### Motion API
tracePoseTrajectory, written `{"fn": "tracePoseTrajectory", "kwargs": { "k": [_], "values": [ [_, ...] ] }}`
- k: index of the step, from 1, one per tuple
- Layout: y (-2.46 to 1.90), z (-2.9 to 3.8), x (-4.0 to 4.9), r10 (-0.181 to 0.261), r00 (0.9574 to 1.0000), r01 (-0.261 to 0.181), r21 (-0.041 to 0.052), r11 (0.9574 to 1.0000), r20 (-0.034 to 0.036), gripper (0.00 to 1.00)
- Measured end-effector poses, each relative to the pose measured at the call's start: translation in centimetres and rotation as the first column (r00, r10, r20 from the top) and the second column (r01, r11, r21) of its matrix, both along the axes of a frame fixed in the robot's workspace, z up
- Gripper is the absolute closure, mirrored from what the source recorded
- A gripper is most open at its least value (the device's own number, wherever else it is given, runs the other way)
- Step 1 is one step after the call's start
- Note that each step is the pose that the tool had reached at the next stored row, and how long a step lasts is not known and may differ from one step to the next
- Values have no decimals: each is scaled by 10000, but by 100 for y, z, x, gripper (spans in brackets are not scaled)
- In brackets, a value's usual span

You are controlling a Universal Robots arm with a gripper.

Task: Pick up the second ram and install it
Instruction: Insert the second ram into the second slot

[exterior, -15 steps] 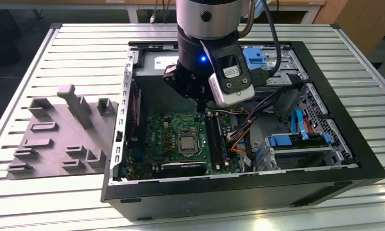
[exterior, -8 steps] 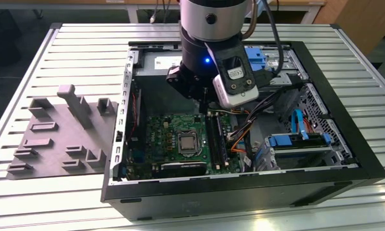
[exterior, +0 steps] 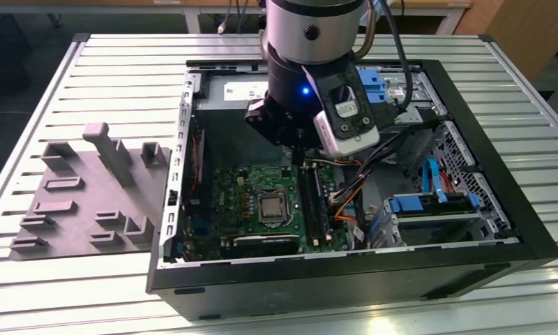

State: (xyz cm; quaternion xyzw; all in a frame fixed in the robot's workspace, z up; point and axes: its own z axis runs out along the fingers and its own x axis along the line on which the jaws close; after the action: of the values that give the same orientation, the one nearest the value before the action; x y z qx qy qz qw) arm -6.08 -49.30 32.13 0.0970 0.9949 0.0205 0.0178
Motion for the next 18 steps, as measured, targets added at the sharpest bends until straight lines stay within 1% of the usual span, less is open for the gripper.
{"fn": "tracePoseTrajectory", "kwargs": {
  "k": [5,11,14,18],
  "values": [
    [12,-32,16,89,10000,-89,-1,10000,-1,89],
    [12,-36,18,111,9999,-111,-1,9999,-1,89],
    [13,-52,18,127,9999,-127,11,9999,1,89],
    [19,-75,19,274,9996,-274,18,9996,-1,89]
  ]
}}
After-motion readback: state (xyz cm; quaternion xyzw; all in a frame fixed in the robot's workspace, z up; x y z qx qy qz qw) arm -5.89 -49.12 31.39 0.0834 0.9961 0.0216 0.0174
